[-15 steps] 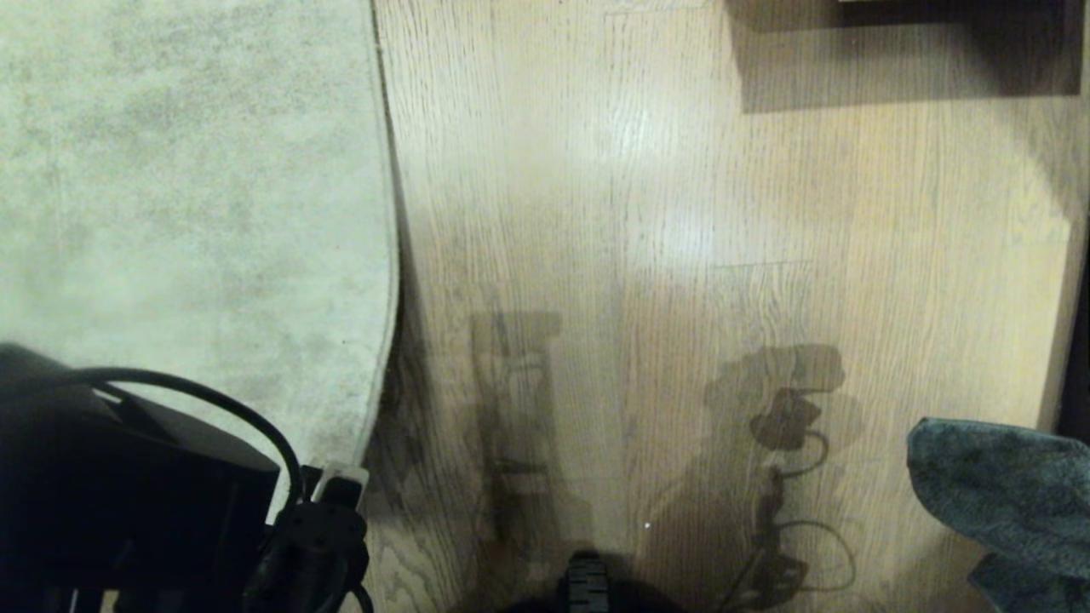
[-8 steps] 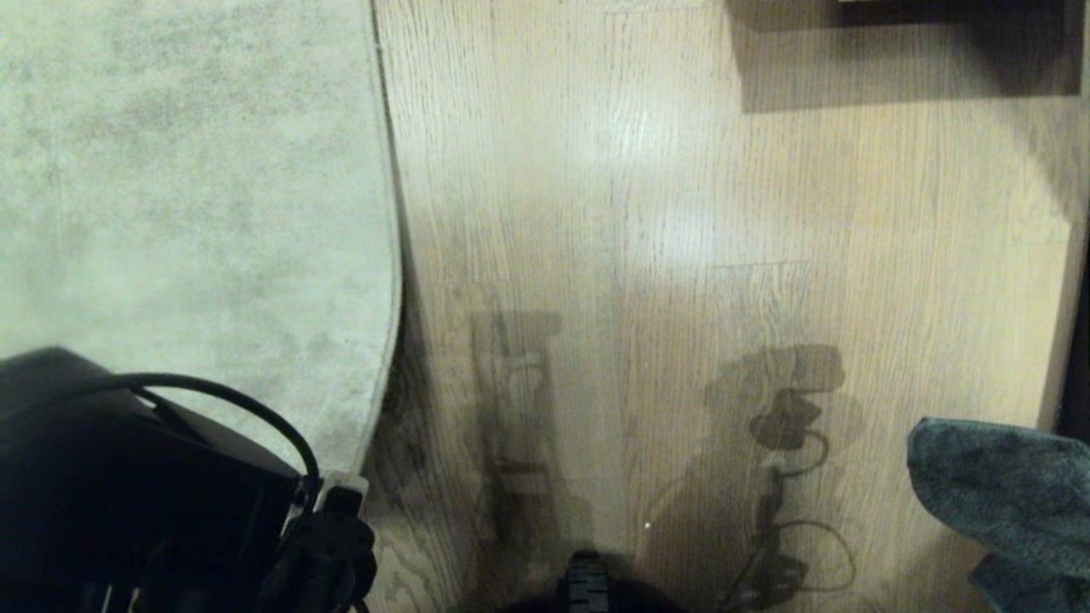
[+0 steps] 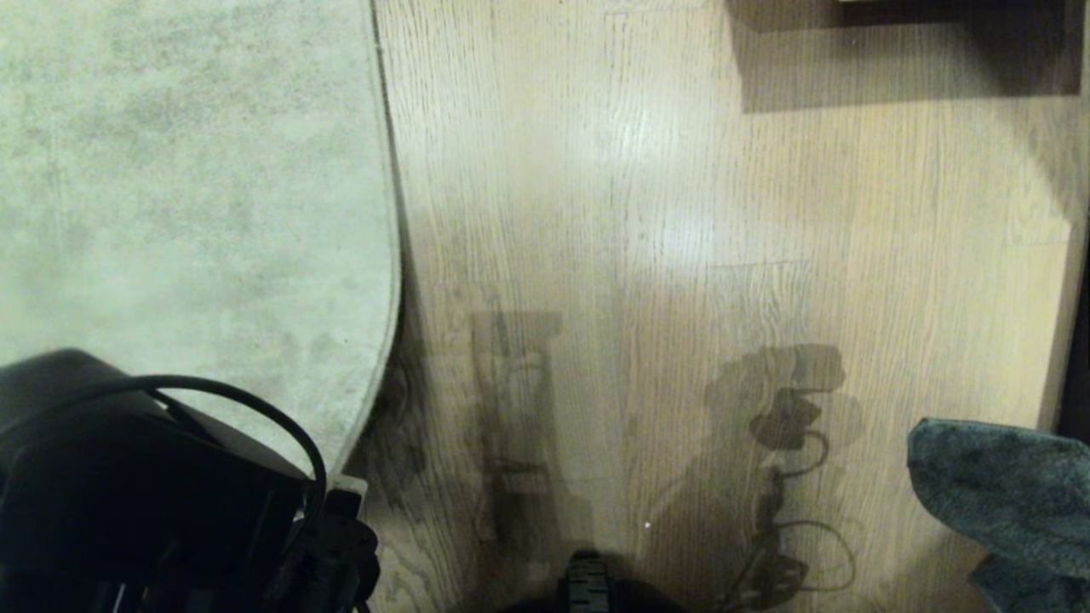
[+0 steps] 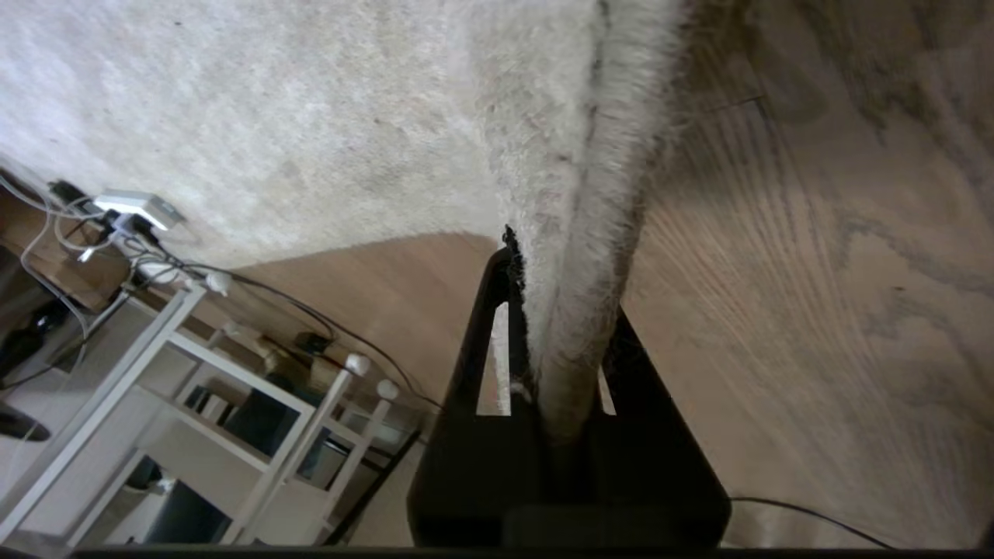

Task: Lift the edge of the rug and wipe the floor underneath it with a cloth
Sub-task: Lift up the carpet

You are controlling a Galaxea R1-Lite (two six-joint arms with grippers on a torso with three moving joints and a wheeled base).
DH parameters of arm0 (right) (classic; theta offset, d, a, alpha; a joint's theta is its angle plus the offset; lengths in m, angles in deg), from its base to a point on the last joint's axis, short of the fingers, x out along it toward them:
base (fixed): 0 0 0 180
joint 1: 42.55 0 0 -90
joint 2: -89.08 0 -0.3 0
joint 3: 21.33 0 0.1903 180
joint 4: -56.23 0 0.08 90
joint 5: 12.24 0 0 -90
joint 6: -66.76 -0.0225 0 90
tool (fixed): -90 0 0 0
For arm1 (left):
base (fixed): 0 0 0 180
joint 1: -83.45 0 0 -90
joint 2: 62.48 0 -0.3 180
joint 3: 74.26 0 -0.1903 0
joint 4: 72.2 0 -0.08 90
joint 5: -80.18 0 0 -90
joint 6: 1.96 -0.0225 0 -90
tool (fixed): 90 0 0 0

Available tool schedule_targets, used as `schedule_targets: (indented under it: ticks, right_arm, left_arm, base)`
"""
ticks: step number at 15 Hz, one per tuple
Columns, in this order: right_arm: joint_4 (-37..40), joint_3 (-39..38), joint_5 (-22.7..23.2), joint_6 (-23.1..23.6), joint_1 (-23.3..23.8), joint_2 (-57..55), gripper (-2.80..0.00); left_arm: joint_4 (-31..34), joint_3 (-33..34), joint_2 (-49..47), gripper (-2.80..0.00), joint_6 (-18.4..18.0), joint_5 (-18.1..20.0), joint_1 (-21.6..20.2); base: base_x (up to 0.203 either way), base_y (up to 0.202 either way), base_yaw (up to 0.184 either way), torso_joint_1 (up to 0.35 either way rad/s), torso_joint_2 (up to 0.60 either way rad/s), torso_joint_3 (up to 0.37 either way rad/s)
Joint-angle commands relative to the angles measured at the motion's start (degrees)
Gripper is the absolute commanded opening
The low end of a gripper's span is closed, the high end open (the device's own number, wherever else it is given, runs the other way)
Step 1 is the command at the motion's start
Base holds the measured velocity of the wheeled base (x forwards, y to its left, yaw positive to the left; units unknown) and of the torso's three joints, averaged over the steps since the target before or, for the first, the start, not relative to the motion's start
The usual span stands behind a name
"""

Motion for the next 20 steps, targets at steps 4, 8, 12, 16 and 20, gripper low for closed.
schedule_targets:
  ticks: [4, 8, 12, 16, 20]
  right_arm:
    - [-0.02, 0.00, 0.00, 0.02, -0.01, -0.07, -2.80]
    - [-0.02, 0.00, 0.00, 0.02, -0.01, -0.07, -2.80]
    - [-0.02, 0.00, 0.00, 0.02, -0.01, -0.07, -2.80]
    - [-0.02, 0.00, 0.00, 0.02, -0.01, -0.07, -2.80]
    - [-0.02, 0.00, 0.00, 0.02, -0.01, -0.07, -2.80]
  left_arm:
    - [-2.74, 0.00, 2.81, -2.80, 0.23, -0.34, 0.29]
    - [-2.74, 0.00, 6.67, -2.80, -0.46, -0.16, 0.21]
    - [-2.74, 0.00, 12.48, -2.80, -4.37, 1.42, -1.48]
    - [-2.74, 0.00, 21.32, -2.80, -12.54, 13.71, -10.94]
    - [-2.74, 0.00, 27.72, -2.80, -17.76, 31.58, -24.63]
  base:
    - [0.000, 0.000, 0.000, 0.000, 0.00, 0.000]
    - [0.000, 0.000, 0.000, 0.000, 0.00, 0.000]
    - [0.000, 0.000, 0.000, 0.000, 0.00, 0.000]
    - [0.000, 0.000, 0.000, 0.000, 0.00, 0.000]
    - [0.000, 0.000, 0.000, 0.000, 0.00, 0.000]
